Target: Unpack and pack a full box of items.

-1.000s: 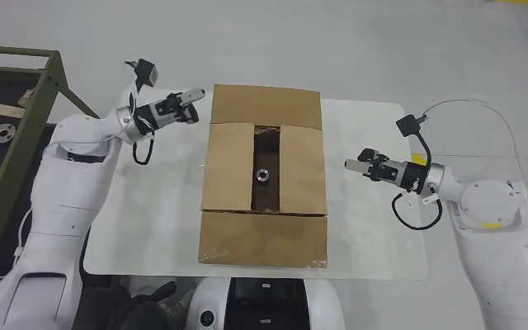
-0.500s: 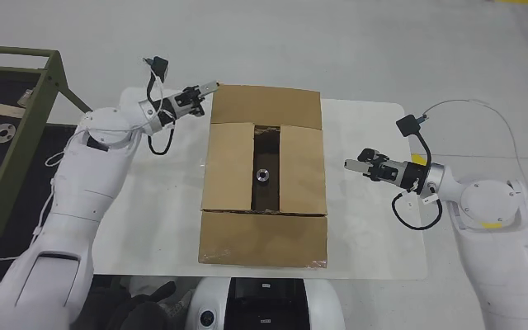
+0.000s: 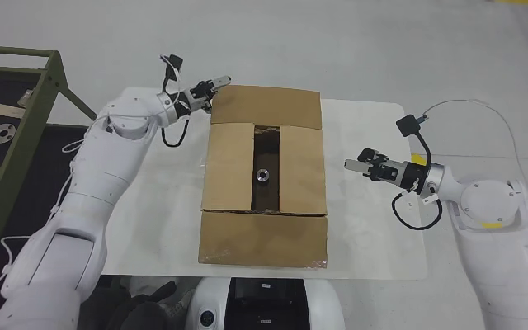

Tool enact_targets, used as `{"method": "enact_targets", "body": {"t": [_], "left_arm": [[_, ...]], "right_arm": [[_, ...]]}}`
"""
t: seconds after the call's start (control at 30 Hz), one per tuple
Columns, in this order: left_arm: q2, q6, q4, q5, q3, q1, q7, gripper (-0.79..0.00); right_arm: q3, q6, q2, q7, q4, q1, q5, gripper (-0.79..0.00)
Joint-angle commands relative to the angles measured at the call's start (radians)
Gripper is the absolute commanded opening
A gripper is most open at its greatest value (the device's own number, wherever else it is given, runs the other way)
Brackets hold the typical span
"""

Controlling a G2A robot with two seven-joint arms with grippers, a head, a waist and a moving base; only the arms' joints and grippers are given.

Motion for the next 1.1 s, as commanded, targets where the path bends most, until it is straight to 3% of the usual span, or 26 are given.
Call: {"method": "enact_targets", "body": {"t": [0.0,0.23,0.47,1.07], "left_arm": [[-0.008,0.0,0.022,-0.013,0.011,-0.013,-0.003,0.0],[-0.033,-0.008,0.098,-0.114,0.016,-0.058,-0.066,0.0],[-0.032,-0.009,0.132,-0.247,-0.038,-0.07,-0.184,0.0],[0.011,0.116,0.019,-0.436,-0.194,0.01,-0.437,0.0]], "right_arm": [[0.0,0.0,0.0,0.0,0.0,0.0,0.0,0.0],[0.0,0.0,0.0,0.0,0.0,0.0,0.0,0.0],[0.0,0.0,0.0,0.0,0.0,0.0,0.0,0.0],[0.0,0.0,0.0,0.0,0.0,0.0,0.0,0.0]]}}
